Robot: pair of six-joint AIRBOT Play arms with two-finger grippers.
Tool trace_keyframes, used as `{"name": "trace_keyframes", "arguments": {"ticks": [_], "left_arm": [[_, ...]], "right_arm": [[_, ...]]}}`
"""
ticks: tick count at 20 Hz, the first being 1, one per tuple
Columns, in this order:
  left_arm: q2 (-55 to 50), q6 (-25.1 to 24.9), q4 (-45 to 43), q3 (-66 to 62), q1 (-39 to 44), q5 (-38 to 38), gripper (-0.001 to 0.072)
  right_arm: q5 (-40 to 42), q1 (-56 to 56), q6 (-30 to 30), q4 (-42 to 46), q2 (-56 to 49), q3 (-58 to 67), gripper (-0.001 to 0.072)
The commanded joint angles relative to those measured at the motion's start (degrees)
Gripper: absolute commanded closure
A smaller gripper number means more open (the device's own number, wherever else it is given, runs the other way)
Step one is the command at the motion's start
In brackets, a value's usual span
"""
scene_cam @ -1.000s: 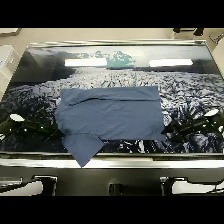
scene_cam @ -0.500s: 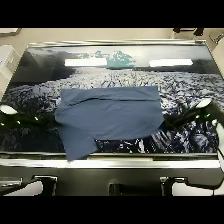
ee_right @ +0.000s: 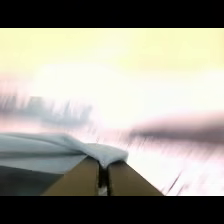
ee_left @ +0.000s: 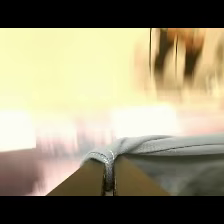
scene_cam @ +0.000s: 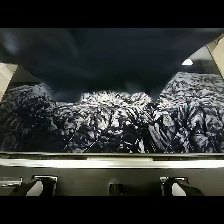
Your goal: Fold the clothes and pants, and hang the long-sleeved shirts on hangers.
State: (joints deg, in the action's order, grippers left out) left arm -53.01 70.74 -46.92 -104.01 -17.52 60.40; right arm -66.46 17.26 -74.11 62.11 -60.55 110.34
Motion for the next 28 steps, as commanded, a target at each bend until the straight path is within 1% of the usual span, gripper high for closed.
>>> {"name": "trace_keyframes", "arguments": {"ticks": [1, 3, 5, 6, 7, 10, 12, 13, 14, 16, 17, 18, 19, 21, 23, 24, 26, 27, 28], "left_arm": [[10.51, 1.88, -0.07, -8.35, -0.02, -4.00, 0.0691], [15.32, 2.08, -2.40, -8.35, -0.02, -6.12, 0.0691], [18.23, 6.80, -7.61, -8.35, -0.02, -7.30, 0.0692], [18.97, 8.20, -9.38, -8.35, -0.02, -6.86, 0.0691], [19.30, 8.35, -10.23, -8.35, -0.02, -6.01, 0.0691], [18.82, 8.37, -10.34, -8.35, -0.02, -2.54, 0.0692], [18.01, 8.35, -10.36, -8.35, -0.04, -2.25, 0.0692], [17.27, 8.37, -10.34, -8.35, -0.02, -0.68, 0.0692], [15.93, 8.41, -10.34, -8.33, -0.04, 3.48, 0.0692], [10.67, 10.86, -10.12, -7.23, -0.02, 16.96, 0.0692], [8.07, 10.91, -10.08, -4.92, 0.00, 21.33, 0.0692], [5.86, 10.91, -10.08, -1.03, 0.02, 23.19, 0.0692], [3.87, 10.88, -10.10, 4.79, 0.61, 22.69, 0.0692], [0.68, 10.43, -10.12, 18.78, 3.45, 18.82, 0.0692], [-2.69, 10.05, -10.14, 33.70, 7.17, 10.40, 0.0692], [-4.85, 10.05, -10.14, 39.52, 8.74, 4.83, 0.0692], [-12.20, 10.05, -10.10, 45.75, 10.78, -5.88, 0.0691], [-16.52, 9.46, -9.92, 45.55, 11.23, -9.46, 0.0691], [-20.79, 7.41, -9.51, 44.35, 11.45, -13.20, 0.0690]], "right_arm": [[3.93, -0.07, 0.63, 4.24, 11.37, 7.58, 0.0679], [4.61, -0.07, -0.33, 7.10, 16.39, 7.61, 0.0679], [4.90, -0.07, -5.60, 12.39, 19.89, 7.61, 0.0679], [4.13, -0.07, -8.00, 14.67, 20.98, 7.61, 0.0679], [2.91, -0.07, -9.46, 15.80, 21.59, 7.61, 0.0679], [-1.86, -0.07, -9.88, 16.22, 21.70, 7.61, 0.0679], [-3.65, -0.07, -11.26, 16.39, 20.96, 7.61, 0.0679], [-5.95, -0.07, -12.87, 16.39, 20.06, 7.61, 0.0679], [-10.97, -0.07, -14.69, 16.37, 18.43, 7.58, 0.0679], [-26.08, -0.09, -17.18, 15.85, 12.79, 6.38, 0.0680], [-33.14, -0.09, -17.38, 15.26, 9.14, 3.58, 0.0680], [-36.81, -0.09, -17.16, 14.64, 5.90, -0.50, 0.0680], [-37.16, -0.11, -17.03, 14.40, 3.08, -5.86, 0.0681], [-30.47, -2.58, -15.43, 15.61, -1.84, -19.82, 0.0681], [-19.91, -6.62, -15.45, 16.06, -7.28, -31.26, 0.0682], [-14.69, -8.35, -16.31, 16.94, -10.71, -34.38, 0.0681], [-5.88, -10.47, -20.28, 17.75, -19.17, -34.88, 0.0680], [-0.63, -11.21, -21.66, 16.68, -22.88, -34.12, 0.0680], [4.31, -11.52, -22.21, 14.80, -25.49, -33.42, 0.0679]]}}
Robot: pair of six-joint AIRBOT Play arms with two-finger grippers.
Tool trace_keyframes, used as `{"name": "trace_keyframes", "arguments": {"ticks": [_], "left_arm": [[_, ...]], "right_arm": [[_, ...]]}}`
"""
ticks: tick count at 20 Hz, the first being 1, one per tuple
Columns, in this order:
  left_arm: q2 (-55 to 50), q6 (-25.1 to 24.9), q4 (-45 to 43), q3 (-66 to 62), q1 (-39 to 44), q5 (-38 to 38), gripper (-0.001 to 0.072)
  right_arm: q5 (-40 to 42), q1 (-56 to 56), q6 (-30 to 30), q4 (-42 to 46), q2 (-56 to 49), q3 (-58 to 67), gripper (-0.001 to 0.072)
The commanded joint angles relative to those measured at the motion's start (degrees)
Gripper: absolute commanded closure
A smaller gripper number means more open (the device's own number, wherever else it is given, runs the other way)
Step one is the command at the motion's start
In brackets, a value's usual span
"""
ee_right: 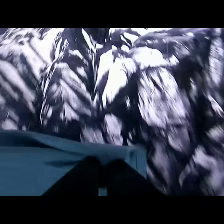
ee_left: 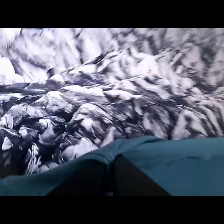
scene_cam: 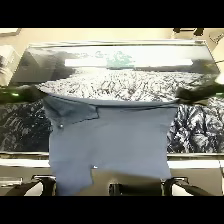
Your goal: Fold the clothes and pants, and hang the long-sleeved shirts on hangers.
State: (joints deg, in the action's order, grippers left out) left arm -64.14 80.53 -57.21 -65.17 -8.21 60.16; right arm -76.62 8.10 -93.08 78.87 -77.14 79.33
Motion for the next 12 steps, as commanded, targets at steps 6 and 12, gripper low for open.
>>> {"name": "trace_keyframes", "arguments": {"ticks": [6, 12], "left_arm": [[-22.77, -2.75, 4.76, -1.95, 4.46, -29.24, 0.0690], [-26.40, -2.73, 4.74, -2.10, 9.66, -44.28, 0.0689]], "right_arm": [[44.59, -2.23, -3.76, -10.58, -15.23, -2.16, 0.0679], [53.64, -2.23, -3.37, -10.75, -19.41, -2.16, 0.0679]]}}
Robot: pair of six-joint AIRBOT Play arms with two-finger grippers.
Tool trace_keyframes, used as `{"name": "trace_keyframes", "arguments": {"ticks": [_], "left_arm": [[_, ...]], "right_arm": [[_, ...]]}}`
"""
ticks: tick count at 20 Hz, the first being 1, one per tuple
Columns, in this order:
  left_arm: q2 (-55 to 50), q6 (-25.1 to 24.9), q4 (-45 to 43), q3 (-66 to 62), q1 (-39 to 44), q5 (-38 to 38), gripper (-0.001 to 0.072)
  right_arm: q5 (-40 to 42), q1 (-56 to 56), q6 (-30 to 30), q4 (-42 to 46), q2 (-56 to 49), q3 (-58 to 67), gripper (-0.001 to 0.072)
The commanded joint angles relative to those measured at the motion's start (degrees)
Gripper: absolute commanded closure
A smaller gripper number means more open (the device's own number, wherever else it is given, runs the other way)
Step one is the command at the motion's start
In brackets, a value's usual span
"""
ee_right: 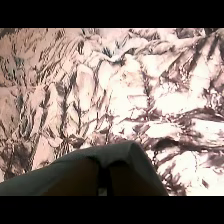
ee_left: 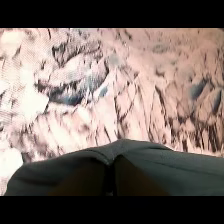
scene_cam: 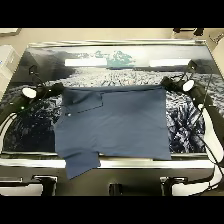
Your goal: Fold the clothes and pants, and hang the long-sleeved shirts on hangers.
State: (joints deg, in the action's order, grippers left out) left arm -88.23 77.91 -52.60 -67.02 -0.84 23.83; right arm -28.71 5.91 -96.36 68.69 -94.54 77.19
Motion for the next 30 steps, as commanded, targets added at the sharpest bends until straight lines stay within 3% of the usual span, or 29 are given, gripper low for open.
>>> {"name": "trace_keyframes", "arguments": {"ticks": [1, 5, 8, 10, 13, 15, 21, 30], "left_arm": [[-3.28, -0.11, 0.11, -0.22, 3.19, -8.11, 0.0690], [-5.40, -0.07, 0.11, -0.24, 5.22, -7.48, 0.0689], [-1.20, -0.13, -0.26, -0.81, 2.67, 0.31, 0.0690], [2.99, -0.09, -2.12, -0.81, -0.68, 12.33, 0.0690], [5.22, 0.13, -2.99, -0.63, -3.72, 36.13, 0.0690], [4.98, 0.11, -3.65, 1.77, -2.29, 43.47, 0.0690], [5.01, 6.38, -15.91, 4.85, -1.33, 45.70, 0.0690], [4.00, 7.19, -16.24, 4.96, -1.09, 45.38, 0.0690]], "right_arm": [[4.68, -0.04, -0.09, -0.57, -2.86, -0.02, 0.0679], [2.78, 0.02, -0.09, -0.50, -4.26, 0.00, 0.0679], [-2.03, 0.02, -0.13, 4.87, -0.33, 0.00, 0.0679], [-13.07, 0.02, -0.83, 10.71, 3.93, 0.00, 0.0679], [-34.71, 0.02, -1.42, 19.41, 7.15, -0.07, 0.0679], [-42.66, 0.00, -0.90, 20.06, 6.97, -1.42, 0.0677], [-50.49, -0.04, 0.66, 19.87, 6.86, -3.23, 0.0677], [-50.93, -0.04, 1.05, 18.71, 6.73, -3.41, 0.0676]]}}
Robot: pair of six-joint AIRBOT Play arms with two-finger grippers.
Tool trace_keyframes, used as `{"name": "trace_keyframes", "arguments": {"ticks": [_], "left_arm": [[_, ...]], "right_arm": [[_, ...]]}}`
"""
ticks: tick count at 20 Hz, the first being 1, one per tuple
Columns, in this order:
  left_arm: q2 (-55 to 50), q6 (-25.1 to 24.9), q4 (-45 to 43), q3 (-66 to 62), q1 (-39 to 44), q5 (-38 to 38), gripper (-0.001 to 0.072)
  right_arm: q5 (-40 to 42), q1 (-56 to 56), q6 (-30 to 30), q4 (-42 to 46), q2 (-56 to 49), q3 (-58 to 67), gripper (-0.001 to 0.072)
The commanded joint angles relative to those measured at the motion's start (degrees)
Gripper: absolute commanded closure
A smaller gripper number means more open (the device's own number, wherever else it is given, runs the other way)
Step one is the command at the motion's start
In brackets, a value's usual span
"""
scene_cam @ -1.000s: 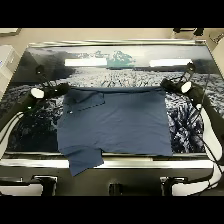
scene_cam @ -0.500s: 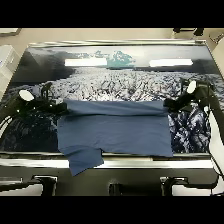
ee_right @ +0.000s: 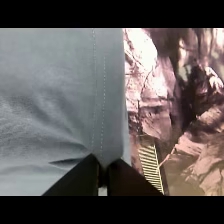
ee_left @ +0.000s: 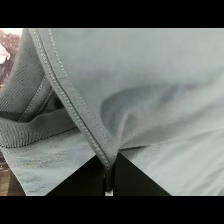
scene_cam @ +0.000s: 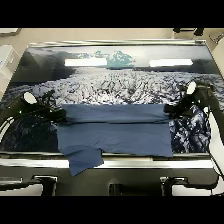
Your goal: Fold the clothes and pants, and hang the long-sleeved shirts on hangers.
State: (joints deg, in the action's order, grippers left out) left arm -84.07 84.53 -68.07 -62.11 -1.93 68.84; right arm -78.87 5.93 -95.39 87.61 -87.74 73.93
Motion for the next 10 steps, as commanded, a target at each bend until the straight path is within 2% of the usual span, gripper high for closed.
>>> {"name": "trace_keyframes", "arguments": {"ticks": [1, 7, 8, 9, 10], "left_arm": [[-0.15, 0.57, -0.76, 0.04, 0.00, 0.35, 0.0689], [-0.74, 0.59, -0.76, 0.04, 0.00, 0.39, 0.0688], [-0.98, 0.57, -0.74, 0.02, 0.00, 0.66, 0.0662], [-0.94, 0.52, -0.81, 0.00, -0.09, 1.09, 0.0497], [-0.87, 0.33, -0.81, -0.39, -0.66, 2.45, 0.0279]], "right_arm": [[-1.20, -0.07, 0.11, -0.39, -0.07, -0.20, 0.0676], [-3.13, -0.07, -2.36, -1.07, -0.07, -3.43, 0.0676], [-2.80, -0.07, -2.34, -1.22, -0.07, -4.57, 0.0651], [-2.58, 0.00, -2.34, -0.92, -0.04, -4.66, 0.0437], [-3.26, 0.00, -1.20, -0.96, 0.22, -3.91, 0.0230]]}}
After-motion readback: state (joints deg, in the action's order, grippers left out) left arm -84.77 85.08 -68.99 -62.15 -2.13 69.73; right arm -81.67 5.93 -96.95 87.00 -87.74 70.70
